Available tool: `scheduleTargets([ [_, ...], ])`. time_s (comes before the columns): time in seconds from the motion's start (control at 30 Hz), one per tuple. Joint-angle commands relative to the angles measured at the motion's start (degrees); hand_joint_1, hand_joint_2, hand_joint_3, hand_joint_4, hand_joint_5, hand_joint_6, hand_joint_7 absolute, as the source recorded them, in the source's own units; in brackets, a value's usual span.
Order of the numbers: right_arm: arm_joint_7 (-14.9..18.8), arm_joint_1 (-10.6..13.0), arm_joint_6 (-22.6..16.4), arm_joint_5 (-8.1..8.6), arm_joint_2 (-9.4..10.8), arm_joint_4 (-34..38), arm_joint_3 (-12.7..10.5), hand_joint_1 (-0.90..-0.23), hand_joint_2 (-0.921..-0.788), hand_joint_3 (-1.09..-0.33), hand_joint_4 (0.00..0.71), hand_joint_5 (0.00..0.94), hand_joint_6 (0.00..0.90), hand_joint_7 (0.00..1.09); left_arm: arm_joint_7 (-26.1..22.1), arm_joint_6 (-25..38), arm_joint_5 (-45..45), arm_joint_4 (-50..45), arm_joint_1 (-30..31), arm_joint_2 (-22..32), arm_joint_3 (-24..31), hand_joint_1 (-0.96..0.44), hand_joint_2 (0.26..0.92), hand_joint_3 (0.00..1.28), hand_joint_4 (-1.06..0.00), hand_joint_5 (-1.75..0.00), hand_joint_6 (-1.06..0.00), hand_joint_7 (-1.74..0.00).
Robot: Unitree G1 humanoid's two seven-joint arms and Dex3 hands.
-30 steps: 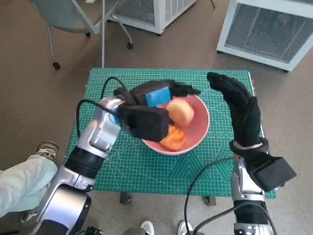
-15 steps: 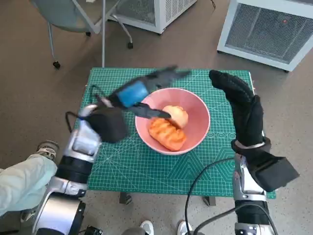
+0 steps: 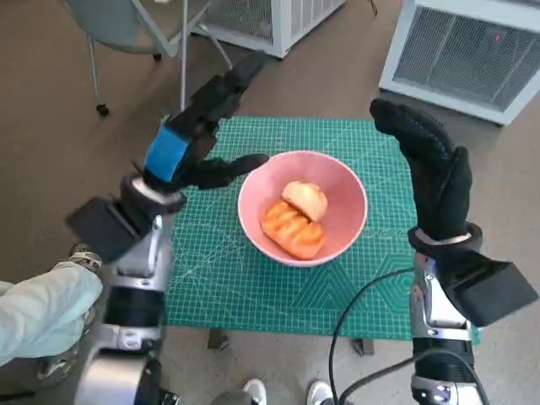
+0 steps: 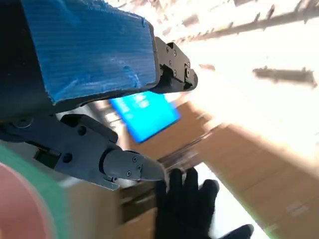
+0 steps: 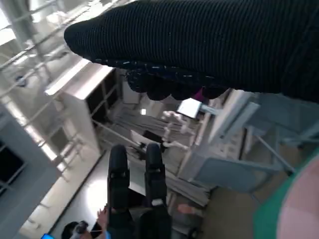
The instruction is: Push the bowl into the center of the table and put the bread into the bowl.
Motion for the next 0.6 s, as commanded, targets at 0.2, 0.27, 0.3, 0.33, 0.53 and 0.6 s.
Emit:
scheduleTargets([
  [0.2,-0.8,-1.2,2.0,-1.11,-0.9,-0.8,0.5,-0.703,-0.921,-0.765,0.182,0.000,0.000,0.55,0.9,-4.4,-2.4,1.4,0.9,-4.1,2.1,-0.66,0.921,0.36,-0.12,0.00,-0.26,0.00],
  [0.27,-0.6,-1.4,2.3,-0.89,-1.0,-0.9,0.6,-0.703,-0.921,-0.762,0.181,0.000,-0.001,0.55,1.0,-4.4,-2.1,1.5,1.0,-4.2,2.2,-0.66,0.921,0.37,-0.12,0.00,-0.26,0.00],
  [0.3,-0.4,-1.5,2.3,-0.76,-1.1,-0.8,0.6,-0.703,-0.921,-0.761,0.181,0.000,-0.001,0.56,0.9,-4.3,-2.1,1.5,1.1,-4.2,2.2,-0.66,0.921,0.37,-0.12,0.00,-0.26,0.00],
  [0.33,-0.3,-1.5,2.3,-0.66,-1.2,-0.8,0.6,-0.703,-0.921,-0.759,0.180,0.000,-0.001,0.56,0.8,-4.3,-2.2,1.5,1.2,-4.2,2.3,-0.66,0.921,0.37,-0.12,0.00,-0.25,0.00],
  [0.53,-0.3,-1.7,2.3,-0.79,-1.7,-0.9,0.6,-0.702,-0.921,-0.757,0.180,0.000,-0.001,0.56,-0.6,-4.1,-2.4,1.7,1.4,-4.2,2.1,-0.64,0.921,0.37,-0.12,0.00,-0.25,0.00],
  [0.6,-0.4,-1.7,2.4,-0.91,-1.9,-1.0,0.6,-0.702,-0.921,-0.757,0.181,0.000,-0.001,0.56,-1.1,-3.9,-2.7,1.6,1.5,-4.2,2.0,-0.63,0.921,0.37,-0.12,0.00,-0.25,0.00],
])
